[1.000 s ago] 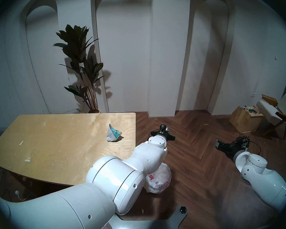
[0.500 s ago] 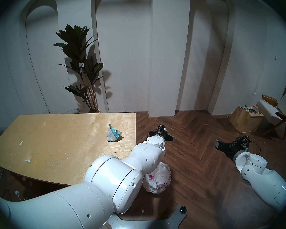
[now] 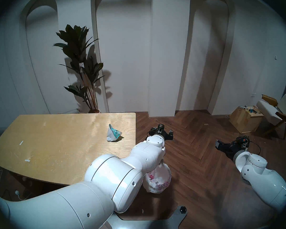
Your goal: Put the trash into the trash bin on the ground
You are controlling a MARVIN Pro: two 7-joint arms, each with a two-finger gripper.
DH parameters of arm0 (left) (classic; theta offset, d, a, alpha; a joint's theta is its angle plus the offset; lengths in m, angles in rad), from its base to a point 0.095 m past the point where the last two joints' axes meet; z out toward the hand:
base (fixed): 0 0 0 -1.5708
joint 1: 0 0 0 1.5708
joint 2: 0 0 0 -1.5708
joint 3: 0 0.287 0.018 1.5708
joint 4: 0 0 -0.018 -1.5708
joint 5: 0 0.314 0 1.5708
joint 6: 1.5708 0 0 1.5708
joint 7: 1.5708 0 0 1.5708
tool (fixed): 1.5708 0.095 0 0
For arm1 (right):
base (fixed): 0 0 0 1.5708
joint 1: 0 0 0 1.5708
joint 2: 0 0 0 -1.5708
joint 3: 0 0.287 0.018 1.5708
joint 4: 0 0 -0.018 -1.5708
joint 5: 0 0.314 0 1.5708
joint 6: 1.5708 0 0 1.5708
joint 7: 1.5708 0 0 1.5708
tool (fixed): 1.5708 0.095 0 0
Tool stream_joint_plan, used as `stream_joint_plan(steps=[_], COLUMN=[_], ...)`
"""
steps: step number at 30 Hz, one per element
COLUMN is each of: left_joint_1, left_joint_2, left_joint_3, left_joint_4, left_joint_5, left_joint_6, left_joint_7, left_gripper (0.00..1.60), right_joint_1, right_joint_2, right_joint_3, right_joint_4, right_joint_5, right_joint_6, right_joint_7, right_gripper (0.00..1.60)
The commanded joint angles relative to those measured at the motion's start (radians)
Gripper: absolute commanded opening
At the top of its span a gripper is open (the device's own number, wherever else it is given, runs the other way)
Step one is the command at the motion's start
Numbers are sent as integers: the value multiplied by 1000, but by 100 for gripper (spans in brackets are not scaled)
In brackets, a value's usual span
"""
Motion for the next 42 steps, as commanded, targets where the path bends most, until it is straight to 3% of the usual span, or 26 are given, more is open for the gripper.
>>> stream_joint_plan(steps=[1,14,27,32,40,42], left_joint_1=[-37,-56,-132,-165,-184,-190], left_joint_2=[-5,1,17,66,197,204], left_joint_3=[-3,7,57,63,49,26], left_joint_4=[-12,-15,-105,-154,-200,-190], left_joint_5=[-1,15,73,90,112,114], left_joint_6=[-13,-34,-143,-181,-206,-210], left_joint_7=[6,31,115,158,252,279], left_gripper=[160,160,160,160,160,160], right_joint_1=[5,3,3,3,5,5], right_joint_2=[-1,-2,-1,0,1,1], right_joint_3=[10,12,12,11,9,8], right_joint_4=[-10,-12,-14,-13,-12,-11], right_joint_5=[3,4,7,7,8,8], right_joint_6=[-4,-5,-5,-5,-4,-4], right_joint_7=[-2,-4,-8,-9,-10,-10], right_gripper=[160,160,160,160,160,160])
